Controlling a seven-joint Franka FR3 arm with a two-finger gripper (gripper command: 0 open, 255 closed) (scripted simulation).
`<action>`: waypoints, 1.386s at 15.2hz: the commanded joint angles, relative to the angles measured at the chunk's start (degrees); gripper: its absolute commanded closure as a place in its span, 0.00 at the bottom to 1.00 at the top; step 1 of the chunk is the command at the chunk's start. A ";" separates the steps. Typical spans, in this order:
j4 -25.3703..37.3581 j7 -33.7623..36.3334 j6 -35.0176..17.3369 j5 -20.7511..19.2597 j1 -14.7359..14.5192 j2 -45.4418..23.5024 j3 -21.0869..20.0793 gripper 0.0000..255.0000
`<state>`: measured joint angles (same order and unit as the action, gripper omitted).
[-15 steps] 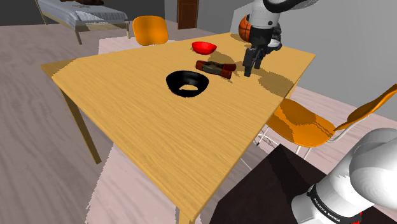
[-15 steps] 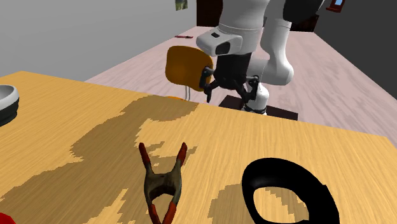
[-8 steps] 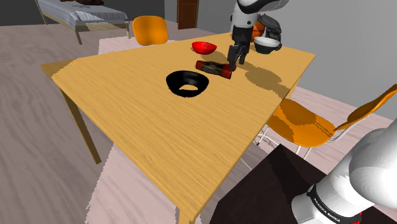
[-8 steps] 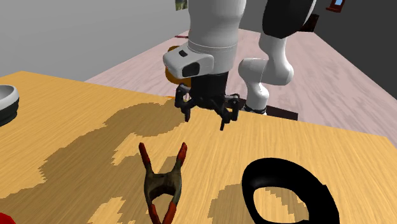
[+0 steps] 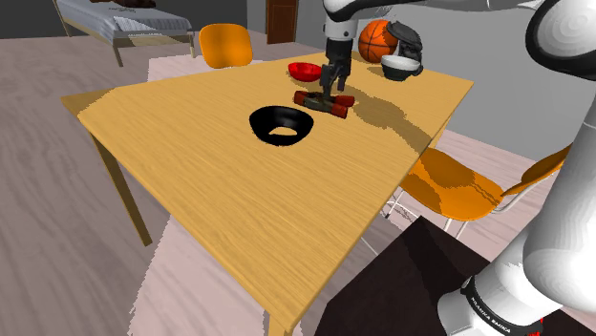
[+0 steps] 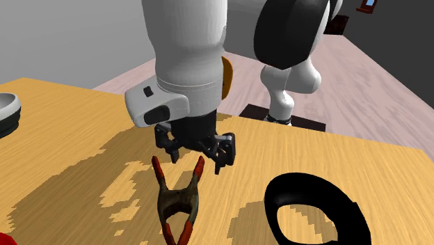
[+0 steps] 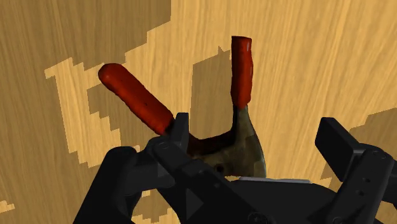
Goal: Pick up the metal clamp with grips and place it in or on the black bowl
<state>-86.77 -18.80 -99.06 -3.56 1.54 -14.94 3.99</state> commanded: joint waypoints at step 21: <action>-3.45 -0.16 -5.35 0.12 0.27 -1.83 0.06 1.00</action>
<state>-90.23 -18.96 -104.39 -3.44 1.81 -16.77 4.06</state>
